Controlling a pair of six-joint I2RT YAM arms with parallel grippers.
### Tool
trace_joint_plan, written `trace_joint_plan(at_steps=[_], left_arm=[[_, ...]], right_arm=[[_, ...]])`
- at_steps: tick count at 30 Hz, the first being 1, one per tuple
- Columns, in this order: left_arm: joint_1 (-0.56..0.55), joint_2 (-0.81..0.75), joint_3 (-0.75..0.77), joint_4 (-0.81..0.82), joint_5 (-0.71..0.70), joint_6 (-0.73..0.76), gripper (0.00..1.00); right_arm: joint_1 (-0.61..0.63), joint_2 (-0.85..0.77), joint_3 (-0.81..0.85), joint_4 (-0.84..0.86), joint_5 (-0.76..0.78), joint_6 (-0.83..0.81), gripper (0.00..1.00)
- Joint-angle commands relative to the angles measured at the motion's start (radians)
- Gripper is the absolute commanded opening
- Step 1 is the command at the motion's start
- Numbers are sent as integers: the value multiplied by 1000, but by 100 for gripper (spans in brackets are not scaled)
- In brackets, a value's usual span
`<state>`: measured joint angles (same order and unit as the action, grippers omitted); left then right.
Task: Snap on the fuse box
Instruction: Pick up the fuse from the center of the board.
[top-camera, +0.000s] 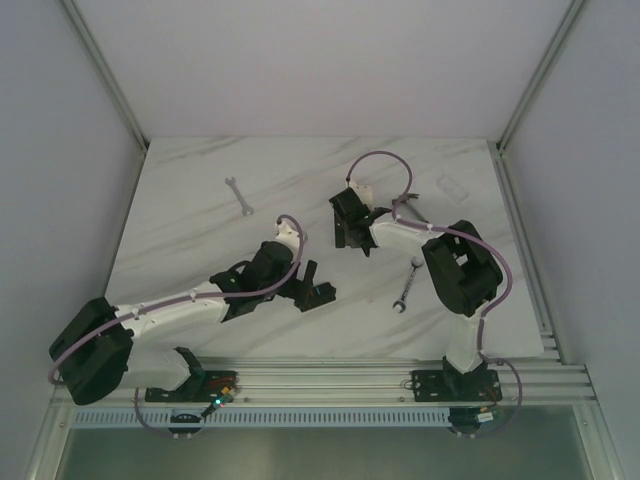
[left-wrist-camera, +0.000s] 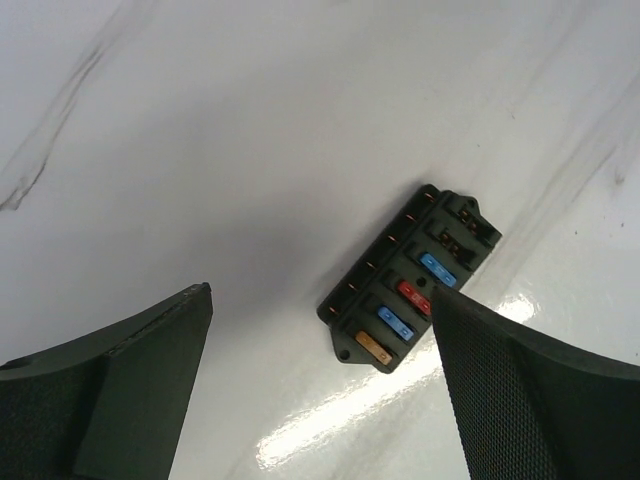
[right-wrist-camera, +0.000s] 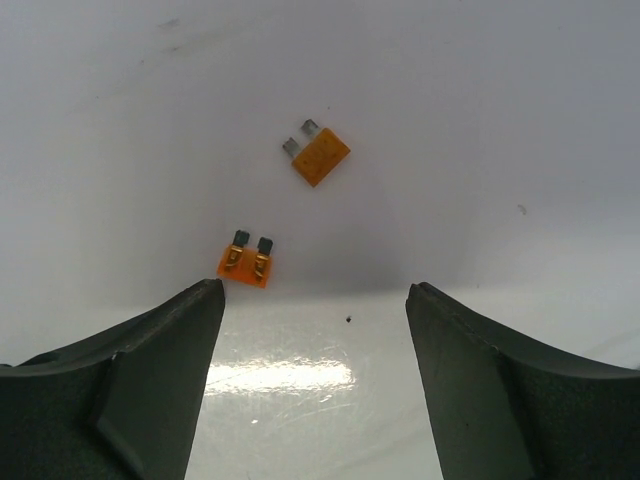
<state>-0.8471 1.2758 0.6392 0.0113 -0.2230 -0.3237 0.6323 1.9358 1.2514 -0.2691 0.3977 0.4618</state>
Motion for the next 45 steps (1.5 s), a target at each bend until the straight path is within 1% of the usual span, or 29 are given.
trace_joint_plan(at_steps=[1,7,9,12,16,25,30,32,37,43,45], left_arm=[[36,-34,-18,10,-1,-69,99],[70,-64,-38,13,22,-102,100],[77,-70,-44,13,27,-108,100],[88,-84,-49,12,33,-116,100],[99,-107,-60,12,39,-126,100],[117,-111,-69,13,45,-141,100],[118,-109,-69,14,47,-141,100],[118,-110,-69,15,47,-142,100],[120,-99,-69,21,53,-146,100],[121,-99,-69,23,57,-146,100],[122,-98,-70,25,57,-146,100]], right_arm=[[-1,19,18,-12,61,8,79],[16,27,39,28,-39,-37,80],[29,46,62,25,-27,-40,82],[35,86,97,-8,33,-8,83],[31,98,96,-26,81,10,82],[12,68,40,-44,94,26,72],[11,36,18,-45,81,18,69],[11,25,10,-45,74,13,63],[10,17,4,-44,57,6,61],[10,32,15,-11,-13,-92,59],[9,44,23,-9,-26,-112,56]])
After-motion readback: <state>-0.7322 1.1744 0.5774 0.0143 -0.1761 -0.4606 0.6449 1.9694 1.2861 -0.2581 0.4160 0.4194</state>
